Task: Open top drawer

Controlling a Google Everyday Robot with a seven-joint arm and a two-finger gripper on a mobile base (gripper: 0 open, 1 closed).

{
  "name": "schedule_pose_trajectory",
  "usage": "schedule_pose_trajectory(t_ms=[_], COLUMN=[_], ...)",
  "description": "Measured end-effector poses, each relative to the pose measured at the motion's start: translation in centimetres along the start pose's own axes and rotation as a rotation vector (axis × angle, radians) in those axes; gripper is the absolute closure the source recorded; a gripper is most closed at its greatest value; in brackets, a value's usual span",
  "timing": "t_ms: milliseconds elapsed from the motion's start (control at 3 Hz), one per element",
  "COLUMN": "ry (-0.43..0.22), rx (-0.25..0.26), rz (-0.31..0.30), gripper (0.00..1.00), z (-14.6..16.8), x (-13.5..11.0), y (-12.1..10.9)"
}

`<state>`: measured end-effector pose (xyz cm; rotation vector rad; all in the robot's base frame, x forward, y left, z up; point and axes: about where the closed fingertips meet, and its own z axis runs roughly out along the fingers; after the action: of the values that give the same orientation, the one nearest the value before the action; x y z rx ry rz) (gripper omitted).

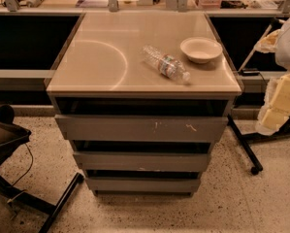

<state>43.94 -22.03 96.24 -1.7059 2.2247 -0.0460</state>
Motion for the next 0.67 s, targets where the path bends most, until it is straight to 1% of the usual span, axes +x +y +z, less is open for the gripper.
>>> schedule_pose_trajectory(t_ms=[333,667], ry=[-0.079,-0.169], rx=[-0.080,-0.153], rz=[0.061,0.128], gripper=[0.00,0.00], z=[5.6,11.7], x=[2.9,6.2], y=[1.0,2.8])
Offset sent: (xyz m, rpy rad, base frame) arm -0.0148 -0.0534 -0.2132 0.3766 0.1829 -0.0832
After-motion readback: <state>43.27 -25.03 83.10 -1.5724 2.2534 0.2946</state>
